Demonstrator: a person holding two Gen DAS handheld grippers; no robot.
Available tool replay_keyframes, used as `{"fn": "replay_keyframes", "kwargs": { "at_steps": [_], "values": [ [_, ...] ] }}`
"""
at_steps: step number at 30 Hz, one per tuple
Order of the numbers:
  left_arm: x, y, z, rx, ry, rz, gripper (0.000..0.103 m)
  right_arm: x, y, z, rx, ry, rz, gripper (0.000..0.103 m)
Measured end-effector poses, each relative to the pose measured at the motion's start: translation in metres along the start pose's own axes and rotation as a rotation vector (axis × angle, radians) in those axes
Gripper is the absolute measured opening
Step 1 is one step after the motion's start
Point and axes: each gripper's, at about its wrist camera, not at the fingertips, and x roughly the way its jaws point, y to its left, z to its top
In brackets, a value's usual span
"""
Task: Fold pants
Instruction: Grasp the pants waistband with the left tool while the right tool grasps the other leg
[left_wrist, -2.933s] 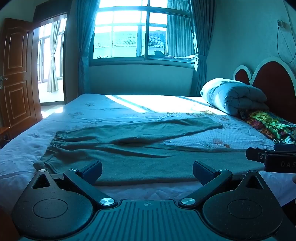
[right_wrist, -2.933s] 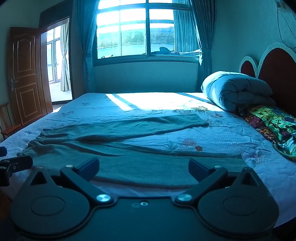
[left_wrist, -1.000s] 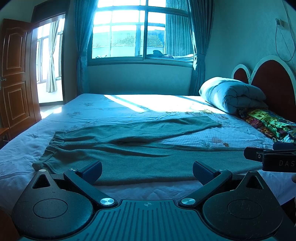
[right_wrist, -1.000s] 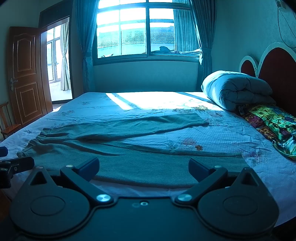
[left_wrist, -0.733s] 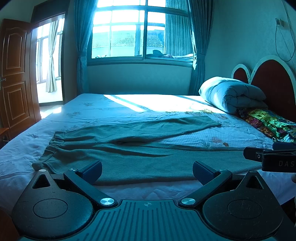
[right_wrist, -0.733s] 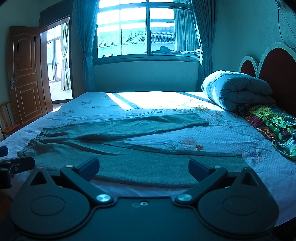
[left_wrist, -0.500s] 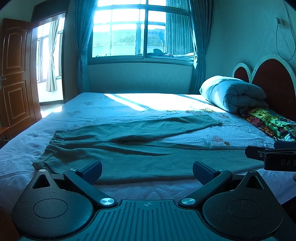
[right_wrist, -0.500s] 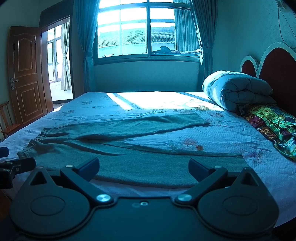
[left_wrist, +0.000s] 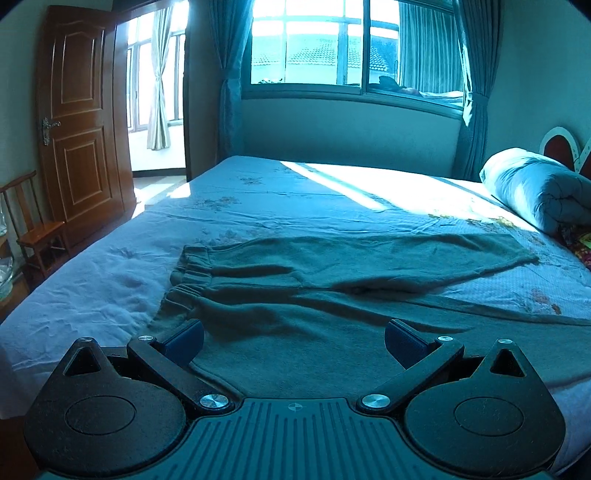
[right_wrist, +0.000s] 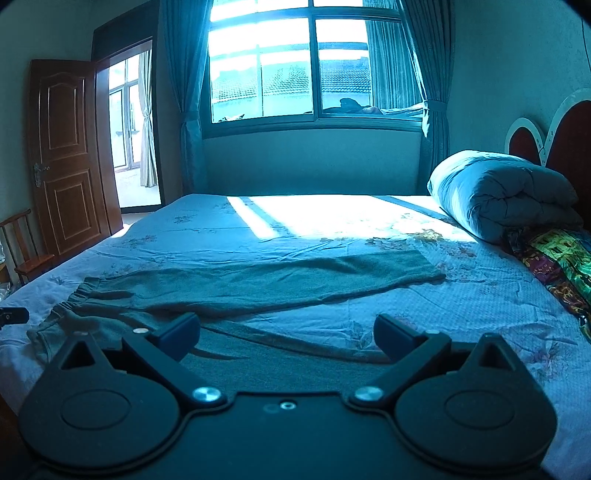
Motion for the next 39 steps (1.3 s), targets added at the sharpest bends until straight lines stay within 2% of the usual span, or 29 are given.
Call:
{"fn": "replay_keyframes", "kwargs": {
  "at_steps": [3, 6, 8, 16, 18, 19, 22, 26, 28, 29, 30, 32, 36, 39],
  "values": [
    [0.031, 0.026, 0.016, 0.003, -0.009, 0.016, 0.103, 0.035, 0.001, 0.013, -0.010, 0.016, 0.029, 0.096],
    [0.071, 0.052, 0.029, -0.023, -0.016, 0.081, 0.103, 0.078, 0.005, 0.026, -0.030, 0.053, 0.042, 0.095],
    [0.099, 0.073, 0.040, -0.049, -0.023, 0.060, 0.103, 0.109, 0.007, 0.036, -0.041, 0.071, 0.065, 0.093],
    [0.268, 0.140, 0.082, 0.017, 0.126, 0.037, 0.103, 0.245, 0.016, 0.069, -0.096, 0.140, 0.071, 0.078],
    [0.306, 0.154, 0.082, 0.013, 0.176, 0.039, 0.096, 0.273, 0.020, 0.073, -0.122, 0.154, 0.070, 0.078],
    [0.323, 0.160, 0.081, 0.011, 0.206, 0.043, 0.088, 0.289, 0.022, 0.075, -0.137, 0.159, 0.070, 0.077],
    [0.365, 0.172, 0.073, 0.009, 0.267, 0.010, 0.087, 0.326, 0.025, 0.079, -0.156, 0.179, 0.085, 0.074],
    [0.400, 0.182, 0.067, -0.022, 0.289, -0.130, 0.087, 0.382, 0.032, 0.080, -0.253, 0.222, 0.192, 0.070],
    [0.411, 0.189, 0.067, -0.038, 0.292, -0.187, 0.085, 0.403, 0.034, 0.078, -0.307, 0.246, 0.254, 0.065],
    [0.412, 0.191, 0.068, -0.054, 0.285, -0.200, 0.061, 0.417, 0.035, 0.079, -0.329, 0.260, 0.276, 0.062],
    [0.414, 0.195, 0.069, -0.092, 0.285, -0.227, 0.053, 0.430, 0.035, 0.080, -0.341, 0.275, 0.290, 0.057],
    [0.416, 0.194, 0.071, -0.116, 0.284, -0.231, 0.045, 0.449, 0.035, 0.080, -0.350, 0.298, 0.328, 0.050],
    [0.418, 0.188, 0.070, -0.061, 0.286, -0.261, 0.042, 0.475, 0.046, 0.075, -0.477, 0.345, 0.413, 0.044],
    [0.424, 0.197, 0.069, -0.087, 0.299, -0.292, 0.042, 0.491, 0.052, 0.070, -0.555, 0.407, 0.454, 0.038]
  ]
}}
